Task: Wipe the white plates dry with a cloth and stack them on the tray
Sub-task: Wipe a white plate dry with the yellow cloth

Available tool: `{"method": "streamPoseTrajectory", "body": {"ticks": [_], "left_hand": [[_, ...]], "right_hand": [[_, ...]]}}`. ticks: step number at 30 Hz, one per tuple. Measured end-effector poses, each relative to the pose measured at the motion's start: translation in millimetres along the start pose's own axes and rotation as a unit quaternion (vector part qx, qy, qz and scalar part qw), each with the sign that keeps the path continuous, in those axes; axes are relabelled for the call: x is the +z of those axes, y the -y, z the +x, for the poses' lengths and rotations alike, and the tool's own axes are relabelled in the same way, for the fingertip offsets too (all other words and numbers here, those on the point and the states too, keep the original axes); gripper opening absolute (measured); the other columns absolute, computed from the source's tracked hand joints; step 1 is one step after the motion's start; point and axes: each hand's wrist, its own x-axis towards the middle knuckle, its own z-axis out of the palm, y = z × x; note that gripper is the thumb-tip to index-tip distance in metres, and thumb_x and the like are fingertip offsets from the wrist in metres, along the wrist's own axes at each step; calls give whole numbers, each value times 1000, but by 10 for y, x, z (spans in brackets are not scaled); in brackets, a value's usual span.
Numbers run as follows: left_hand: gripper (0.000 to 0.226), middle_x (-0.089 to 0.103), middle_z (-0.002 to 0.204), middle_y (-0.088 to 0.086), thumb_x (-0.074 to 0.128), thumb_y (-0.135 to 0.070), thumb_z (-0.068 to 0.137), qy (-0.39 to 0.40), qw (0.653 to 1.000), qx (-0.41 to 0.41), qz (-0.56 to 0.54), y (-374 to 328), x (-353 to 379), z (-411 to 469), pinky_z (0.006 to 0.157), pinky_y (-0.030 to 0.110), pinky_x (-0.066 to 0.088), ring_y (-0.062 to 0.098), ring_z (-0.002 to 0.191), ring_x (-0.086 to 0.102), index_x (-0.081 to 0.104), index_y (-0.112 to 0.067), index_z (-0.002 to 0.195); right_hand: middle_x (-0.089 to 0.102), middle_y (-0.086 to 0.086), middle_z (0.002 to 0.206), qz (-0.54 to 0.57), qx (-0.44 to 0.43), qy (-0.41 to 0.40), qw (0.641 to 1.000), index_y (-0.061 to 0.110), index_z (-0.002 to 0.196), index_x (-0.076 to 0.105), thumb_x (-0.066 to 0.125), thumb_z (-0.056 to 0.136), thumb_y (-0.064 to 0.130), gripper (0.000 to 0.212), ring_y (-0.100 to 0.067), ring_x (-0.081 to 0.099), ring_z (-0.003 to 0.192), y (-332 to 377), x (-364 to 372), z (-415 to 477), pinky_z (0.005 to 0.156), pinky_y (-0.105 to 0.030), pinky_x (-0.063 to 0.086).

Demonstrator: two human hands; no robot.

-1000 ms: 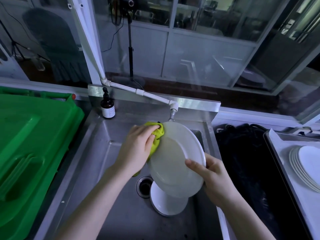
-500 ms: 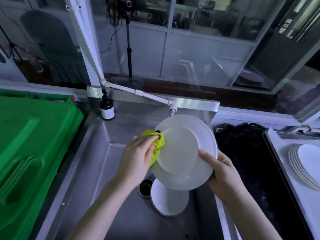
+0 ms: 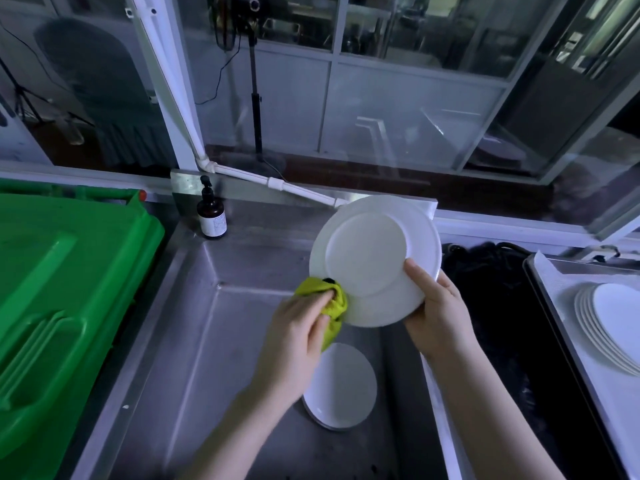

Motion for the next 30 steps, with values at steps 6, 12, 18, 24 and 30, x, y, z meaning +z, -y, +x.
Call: {"method": "streamPoseTrajectory", "body": {"ticks": [6,12,18,24,30], "left_hand": [[32,66,122,0,53,-13,96,-10,996,90,-4,-112,144,-24,95,28,44,18,109,55,63,-9,126],[33,68,117,4,57,-3,90,-49,996,64,29,-35,91,-38,92,36,47,20,107,56,66,-5,123],[32,66,119,-6,47,-20,99,-14,982,164,89,-409,160,5,88,35,47,19,108,58,65,-16,124],[34,67,120,-3,46,-18,97,-23,993,92,64,-69,66,-66,84,41,50,24,102,58,65,-10,124],[33,64,123,-8,43,-23,101,-8,982,171,86,-167,137,-114,90,38,47,19,111,56,64,-18,126]], "right_hand": [[77,-13,102,12,30,-49,998,9,111,69,61,95,12,18,-28,73,92,-139,27,69,91,-49,56],[76,-10,109,39,11,-39,998,16,113,69,58,97,14,19,-25,73,98,-83,1,117,91,-46,56],[73,-25,105,39,85,-55,994,3,114,67,60,96,11,21,-35,73,89,-343,140,14,69,-40,61],[73,-22,110,31,64,-60,996,3,118,65,63,92,14,28,-33,74,92,-285,6,48,68,-41,61],[70,-26,115,34,83,-45,995,1,126,62,60,95,14,34,-39,70,102,-396,72,-22,85,-46,59]]}}
